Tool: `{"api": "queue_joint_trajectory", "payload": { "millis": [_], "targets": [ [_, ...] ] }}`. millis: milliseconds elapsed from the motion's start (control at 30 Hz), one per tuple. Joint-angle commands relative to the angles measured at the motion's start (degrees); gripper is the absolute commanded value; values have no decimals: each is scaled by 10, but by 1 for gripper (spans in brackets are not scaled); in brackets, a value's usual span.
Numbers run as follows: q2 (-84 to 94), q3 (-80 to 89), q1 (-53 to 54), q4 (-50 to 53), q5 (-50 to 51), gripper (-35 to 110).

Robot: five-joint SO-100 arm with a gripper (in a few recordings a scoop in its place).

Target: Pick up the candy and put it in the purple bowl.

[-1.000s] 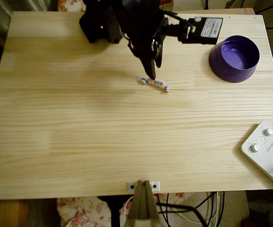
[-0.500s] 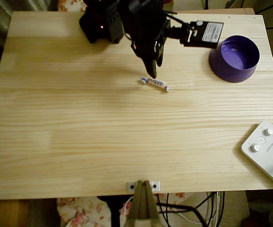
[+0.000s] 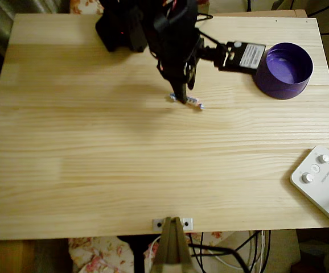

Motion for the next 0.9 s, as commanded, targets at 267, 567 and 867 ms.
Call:
{"api": "queue_joint_trajectory", "payload": {
  "millis": [267,567,867],
  "targets": [
    [-91,-41,5,-83,4,11],
    [-100,-43,4,-85,11,-1],
    [18,-103,-44,13,43,-1]
  ]
}}
